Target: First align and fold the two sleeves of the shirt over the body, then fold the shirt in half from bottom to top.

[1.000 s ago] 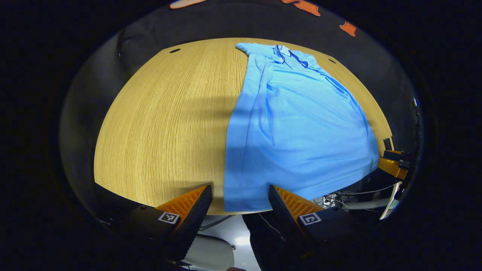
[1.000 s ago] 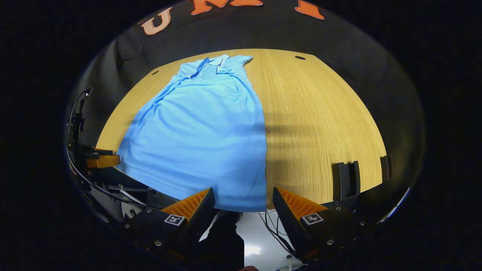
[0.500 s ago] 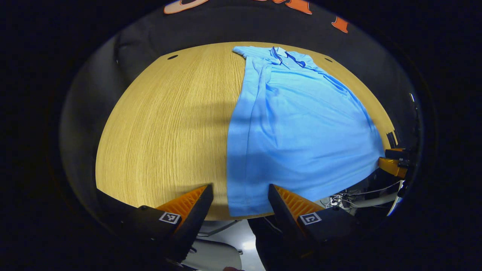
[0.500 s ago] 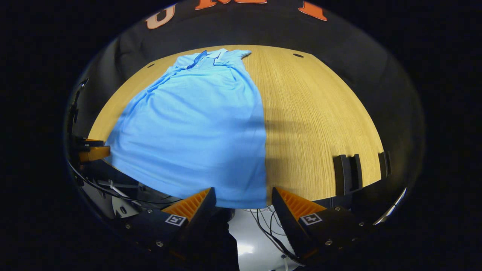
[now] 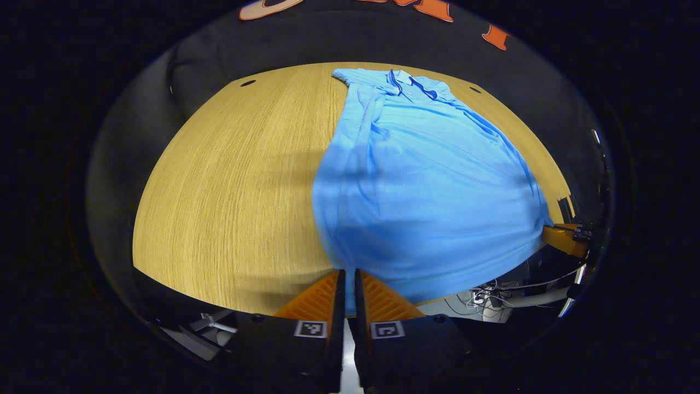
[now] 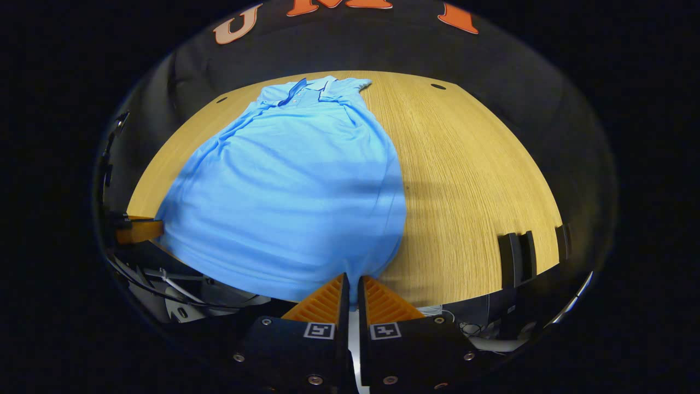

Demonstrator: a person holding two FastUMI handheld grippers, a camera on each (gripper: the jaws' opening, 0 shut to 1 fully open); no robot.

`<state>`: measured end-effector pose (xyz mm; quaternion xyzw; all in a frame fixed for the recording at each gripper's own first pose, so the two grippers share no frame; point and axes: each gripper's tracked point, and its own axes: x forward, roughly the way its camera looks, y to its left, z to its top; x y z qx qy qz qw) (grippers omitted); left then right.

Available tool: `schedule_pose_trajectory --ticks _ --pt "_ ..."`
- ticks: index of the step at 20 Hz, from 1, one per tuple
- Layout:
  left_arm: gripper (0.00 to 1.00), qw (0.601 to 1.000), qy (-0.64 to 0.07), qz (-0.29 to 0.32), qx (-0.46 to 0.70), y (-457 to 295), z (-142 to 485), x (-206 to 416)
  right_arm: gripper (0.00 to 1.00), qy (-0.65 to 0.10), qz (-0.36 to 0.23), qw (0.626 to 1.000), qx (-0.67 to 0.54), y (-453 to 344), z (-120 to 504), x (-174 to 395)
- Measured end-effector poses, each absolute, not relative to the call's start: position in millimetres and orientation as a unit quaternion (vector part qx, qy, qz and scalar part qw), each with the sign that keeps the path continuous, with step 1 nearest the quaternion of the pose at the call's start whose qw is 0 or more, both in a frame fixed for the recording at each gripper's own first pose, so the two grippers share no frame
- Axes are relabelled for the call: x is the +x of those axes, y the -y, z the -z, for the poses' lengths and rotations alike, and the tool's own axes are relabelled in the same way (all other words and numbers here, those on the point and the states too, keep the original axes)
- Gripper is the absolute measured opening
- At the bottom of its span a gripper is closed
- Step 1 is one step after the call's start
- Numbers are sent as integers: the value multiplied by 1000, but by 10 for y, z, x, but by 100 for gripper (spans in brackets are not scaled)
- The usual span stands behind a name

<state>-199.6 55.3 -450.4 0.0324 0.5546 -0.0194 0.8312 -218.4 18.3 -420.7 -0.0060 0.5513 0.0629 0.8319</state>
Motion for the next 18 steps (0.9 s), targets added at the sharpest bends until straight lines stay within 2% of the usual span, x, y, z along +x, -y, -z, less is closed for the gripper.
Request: schedule_pose_trajectory --ticks 2,3,11,18 --pt "6 833 -551 26 39 -477 4495 -1950 7 -556 -61 829 19 -200 4193 -2161" --pt "5 834 -549 33 27 -395 4455 -1938 6 -554 -64 829 30 -217 4150 -2128" --pt "6 878 -477 39 0 -277 3849 -1292 6 -507 -84 855 68 -221 3718 -1667" --pt "5 897 -439 50 -15 -121 3296 -909 6 -471 -87 875 77 -64 3298 -1262"
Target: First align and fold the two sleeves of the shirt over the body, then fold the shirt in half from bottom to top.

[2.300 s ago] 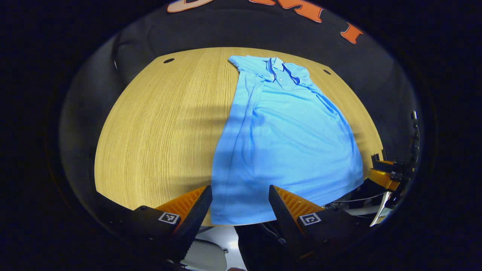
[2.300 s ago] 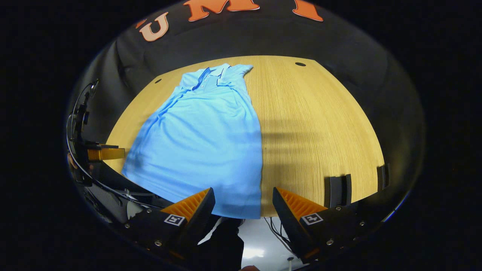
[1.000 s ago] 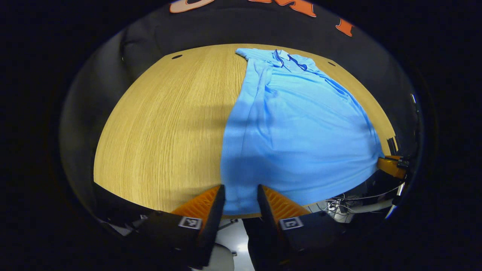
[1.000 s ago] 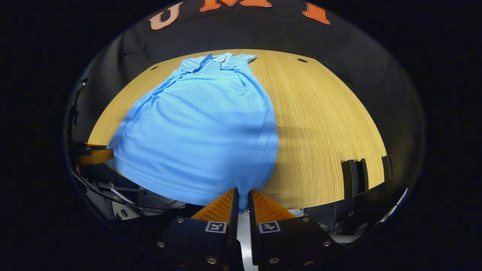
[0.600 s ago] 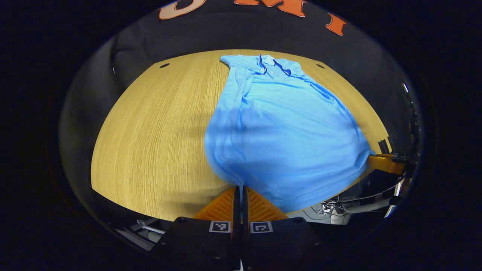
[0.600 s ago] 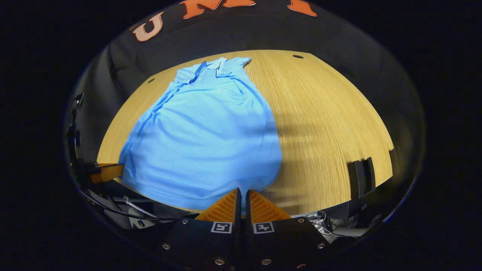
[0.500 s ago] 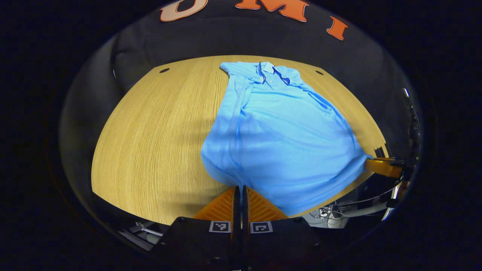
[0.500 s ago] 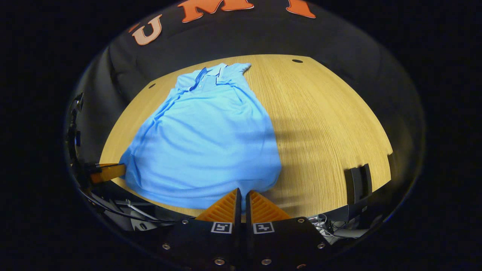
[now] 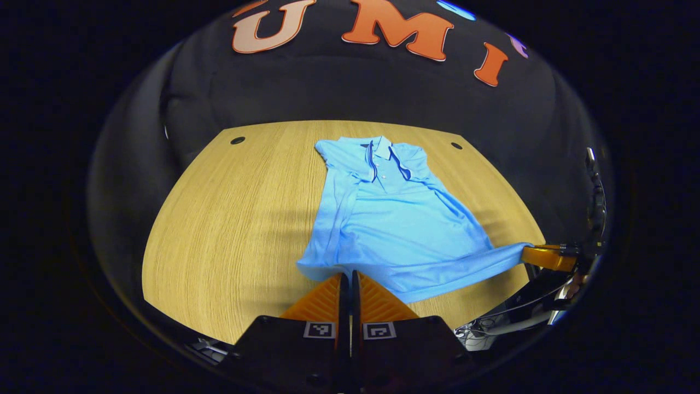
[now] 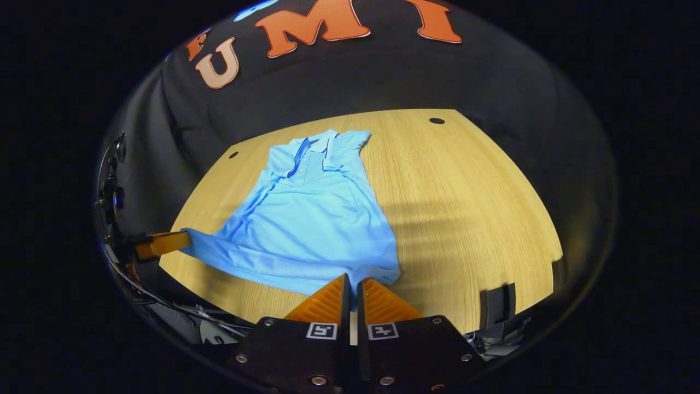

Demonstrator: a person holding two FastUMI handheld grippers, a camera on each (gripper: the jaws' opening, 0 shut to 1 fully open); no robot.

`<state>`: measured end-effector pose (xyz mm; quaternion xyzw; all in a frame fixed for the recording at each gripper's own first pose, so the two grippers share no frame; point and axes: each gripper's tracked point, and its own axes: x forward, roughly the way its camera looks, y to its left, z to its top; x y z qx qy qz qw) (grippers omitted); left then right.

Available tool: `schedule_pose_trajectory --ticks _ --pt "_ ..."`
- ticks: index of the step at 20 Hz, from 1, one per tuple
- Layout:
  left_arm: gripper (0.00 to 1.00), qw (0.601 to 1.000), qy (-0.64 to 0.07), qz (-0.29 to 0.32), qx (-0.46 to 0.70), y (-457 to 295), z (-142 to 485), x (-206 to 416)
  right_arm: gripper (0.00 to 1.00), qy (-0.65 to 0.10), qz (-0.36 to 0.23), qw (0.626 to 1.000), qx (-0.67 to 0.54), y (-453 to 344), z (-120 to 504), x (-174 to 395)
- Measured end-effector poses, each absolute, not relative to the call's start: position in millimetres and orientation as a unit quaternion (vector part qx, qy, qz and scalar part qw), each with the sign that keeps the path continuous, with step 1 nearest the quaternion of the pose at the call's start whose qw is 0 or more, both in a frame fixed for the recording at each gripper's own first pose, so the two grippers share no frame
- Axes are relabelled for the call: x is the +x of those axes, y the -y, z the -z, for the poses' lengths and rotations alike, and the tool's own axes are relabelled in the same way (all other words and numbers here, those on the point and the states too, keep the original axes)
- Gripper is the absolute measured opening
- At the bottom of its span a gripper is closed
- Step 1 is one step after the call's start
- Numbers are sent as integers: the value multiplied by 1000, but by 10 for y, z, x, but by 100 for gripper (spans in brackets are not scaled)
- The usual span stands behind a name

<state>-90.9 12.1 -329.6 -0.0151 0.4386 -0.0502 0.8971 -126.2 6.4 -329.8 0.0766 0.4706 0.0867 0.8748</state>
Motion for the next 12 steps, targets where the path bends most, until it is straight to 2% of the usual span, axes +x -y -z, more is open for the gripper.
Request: schedule_pose_trajectory --ticks 12 --pt "5 920 -382 86 -8 -156 2633 252 6 -406 -77 909 54 -21 2577 38"
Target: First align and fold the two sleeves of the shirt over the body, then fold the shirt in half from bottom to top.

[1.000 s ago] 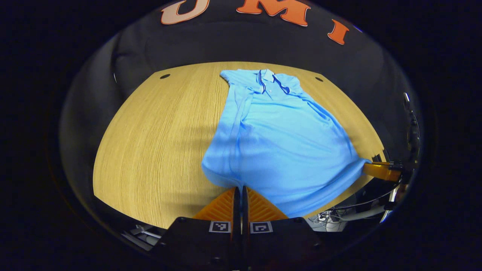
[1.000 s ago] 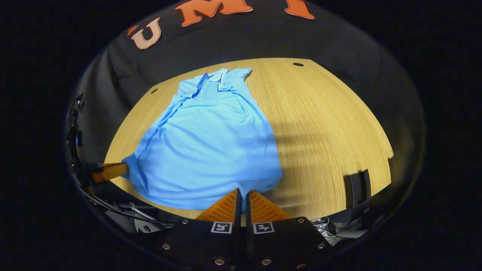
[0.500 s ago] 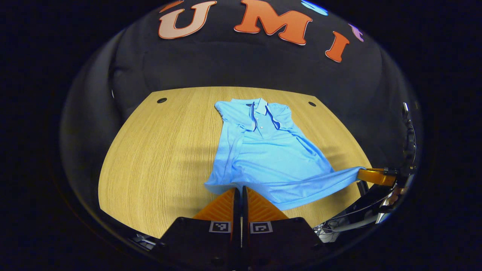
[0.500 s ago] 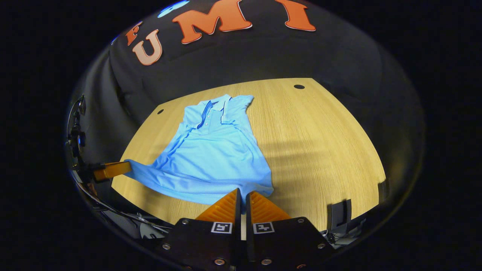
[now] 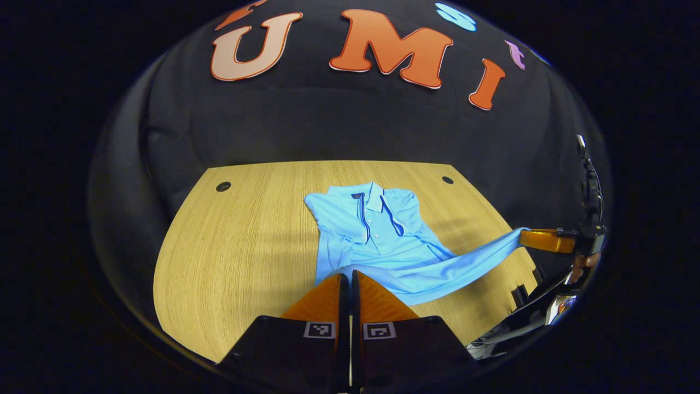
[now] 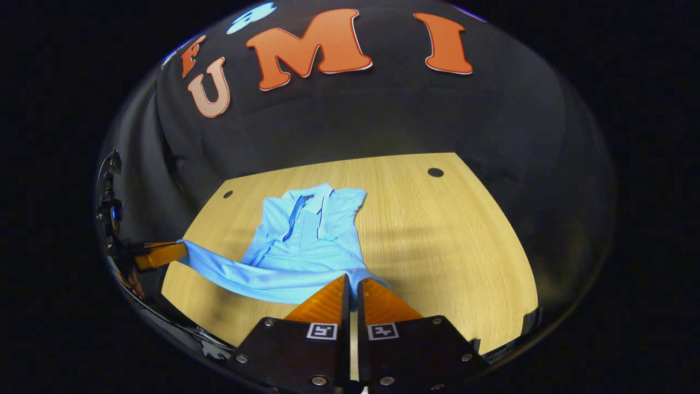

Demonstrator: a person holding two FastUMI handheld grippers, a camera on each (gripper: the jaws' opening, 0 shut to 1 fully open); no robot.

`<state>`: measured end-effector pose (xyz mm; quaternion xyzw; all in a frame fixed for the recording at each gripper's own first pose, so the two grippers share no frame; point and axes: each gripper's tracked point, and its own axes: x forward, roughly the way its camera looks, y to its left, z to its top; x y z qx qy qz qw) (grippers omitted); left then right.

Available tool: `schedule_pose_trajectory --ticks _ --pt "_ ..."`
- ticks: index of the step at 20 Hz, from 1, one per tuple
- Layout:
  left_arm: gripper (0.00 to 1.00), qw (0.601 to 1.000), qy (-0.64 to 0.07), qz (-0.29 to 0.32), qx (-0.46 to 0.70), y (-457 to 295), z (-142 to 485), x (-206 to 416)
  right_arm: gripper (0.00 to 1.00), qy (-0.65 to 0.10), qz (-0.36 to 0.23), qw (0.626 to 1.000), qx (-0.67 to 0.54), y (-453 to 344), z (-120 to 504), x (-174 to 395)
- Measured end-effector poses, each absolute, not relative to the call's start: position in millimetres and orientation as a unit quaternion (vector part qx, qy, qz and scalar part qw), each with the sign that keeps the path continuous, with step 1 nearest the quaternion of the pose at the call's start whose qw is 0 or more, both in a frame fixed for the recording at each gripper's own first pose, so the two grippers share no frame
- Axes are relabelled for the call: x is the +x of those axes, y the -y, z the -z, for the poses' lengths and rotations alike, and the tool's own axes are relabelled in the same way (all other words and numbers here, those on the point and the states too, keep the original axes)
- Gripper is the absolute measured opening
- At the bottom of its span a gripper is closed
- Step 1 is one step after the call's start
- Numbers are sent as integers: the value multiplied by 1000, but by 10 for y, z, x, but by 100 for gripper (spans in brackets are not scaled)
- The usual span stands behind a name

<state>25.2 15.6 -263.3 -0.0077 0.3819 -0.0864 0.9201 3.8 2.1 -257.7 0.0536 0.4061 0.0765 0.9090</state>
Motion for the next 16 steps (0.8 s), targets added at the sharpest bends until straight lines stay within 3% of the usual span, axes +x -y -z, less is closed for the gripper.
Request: schedule_pose_trajectory --ticks 7,16 --pt "5 931 -353 98 -7 -205 2455 1009 6 -397 -63 915 45 -109 2542 678" --pt "4 930 -357 83 -38 -427 2773 2056 6 -407 -40 912 25 -193 2816 1620"
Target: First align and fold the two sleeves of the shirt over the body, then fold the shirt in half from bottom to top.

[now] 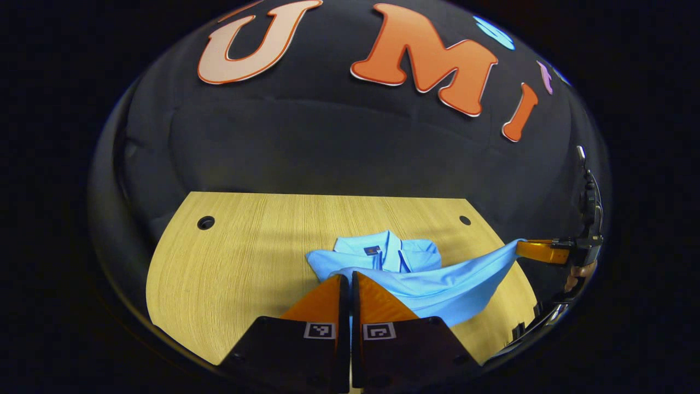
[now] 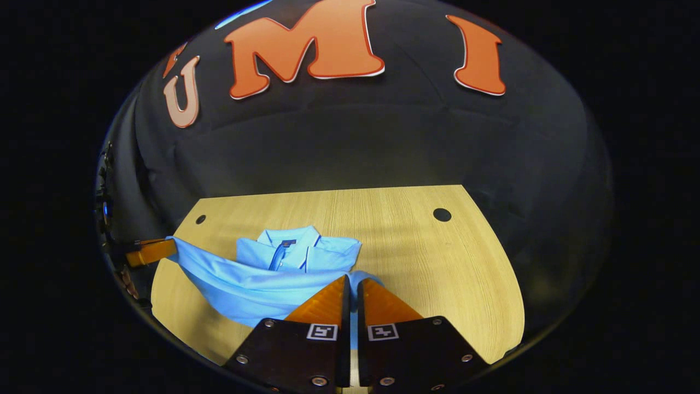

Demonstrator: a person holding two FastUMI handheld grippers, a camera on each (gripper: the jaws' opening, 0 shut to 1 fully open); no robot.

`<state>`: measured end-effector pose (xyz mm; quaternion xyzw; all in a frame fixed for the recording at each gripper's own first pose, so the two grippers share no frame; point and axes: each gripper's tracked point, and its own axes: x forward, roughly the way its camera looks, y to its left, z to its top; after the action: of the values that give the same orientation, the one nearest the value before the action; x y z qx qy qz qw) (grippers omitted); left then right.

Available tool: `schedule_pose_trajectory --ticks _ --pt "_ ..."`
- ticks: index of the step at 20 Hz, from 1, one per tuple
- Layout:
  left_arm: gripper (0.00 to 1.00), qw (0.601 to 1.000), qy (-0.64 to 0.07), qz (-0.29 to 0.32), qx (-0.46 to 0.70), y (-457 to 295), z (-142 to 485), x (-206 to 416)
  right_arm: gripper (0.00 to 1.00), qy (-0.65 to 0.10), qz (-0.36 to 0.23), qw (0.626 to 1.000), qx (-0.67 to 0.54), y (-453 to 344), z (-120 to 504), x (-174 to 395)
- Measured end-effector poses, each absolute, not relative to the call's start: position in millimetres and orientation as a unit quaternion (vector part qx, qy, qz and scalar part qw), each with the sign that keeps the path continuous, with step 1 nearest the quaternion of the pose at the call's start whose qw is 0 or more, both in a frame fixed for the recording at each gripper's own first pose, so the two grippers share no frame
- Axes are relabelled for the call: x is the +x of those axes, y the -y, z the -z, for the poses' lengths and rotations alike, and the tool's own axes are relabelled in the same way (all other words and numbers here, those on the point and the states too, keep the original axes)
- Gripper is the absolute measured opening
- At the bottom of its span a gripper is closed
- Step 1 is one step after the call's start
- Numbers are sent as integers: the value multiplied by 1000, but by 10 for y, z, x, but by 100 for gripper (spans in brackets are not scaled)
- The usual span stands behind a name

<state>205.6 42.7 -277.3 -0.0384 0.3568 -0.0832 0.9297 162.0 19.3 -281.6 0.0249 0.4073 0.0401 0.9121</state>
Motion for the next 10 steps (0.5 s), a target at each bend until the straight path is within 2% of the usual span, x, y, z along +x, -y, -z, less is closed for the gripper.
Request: schedule_pose_trajectory --ticks 10 --pt "5 919 -389 69 -19 -745 3560 3125 6 -447 -26 892 58 -429 3588 2601"
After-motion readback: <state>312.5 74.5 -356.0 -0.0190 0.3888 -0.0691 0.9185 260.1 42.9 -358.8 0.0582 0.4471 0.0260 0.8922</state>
